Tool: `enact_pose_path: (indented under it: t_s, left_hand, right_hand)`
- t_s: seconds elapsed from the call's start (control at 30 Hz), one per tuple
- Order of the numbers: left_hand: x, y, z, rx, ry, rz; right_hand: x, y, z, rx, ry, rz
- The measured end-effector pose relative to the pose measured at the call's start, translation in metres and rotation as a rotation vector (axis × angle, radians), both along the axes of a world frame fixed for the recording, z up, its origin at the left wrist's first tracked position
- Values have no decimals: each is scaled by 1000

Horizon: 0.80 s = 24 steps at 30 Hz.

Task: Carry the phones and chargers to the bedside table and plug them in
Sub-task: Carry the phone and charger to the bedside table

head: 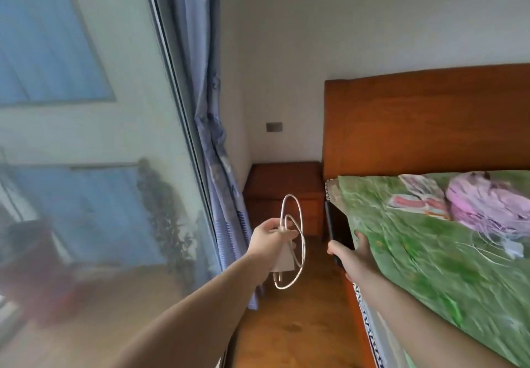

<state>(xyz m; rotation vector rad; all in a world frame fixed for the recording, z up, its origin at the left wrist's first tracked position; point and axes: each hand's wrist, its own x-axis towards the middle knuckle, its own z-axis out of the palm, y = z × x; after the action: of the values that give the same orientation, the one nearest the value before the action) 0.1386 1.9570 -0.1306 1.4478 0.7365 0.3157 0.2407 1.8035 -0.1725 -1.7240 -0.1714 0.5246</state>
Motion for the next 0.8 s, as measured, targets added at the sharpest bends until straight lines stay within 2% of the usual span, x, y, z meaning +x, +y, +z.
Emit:
enact_pose_path:
  t_s: [0.2,0.53,0.8]
  left_hand:
    - [135,91,-9,-10,59,109]
    - [337,219,-2,-68,-20,152]
    - [522,367,-65,-199,-69,69]
  right_hand:
    - [139,89,-13,-48,95,92]
    - [366,207,11,-99,-94,58]
    - [531,340,-56,-257,-119,58]
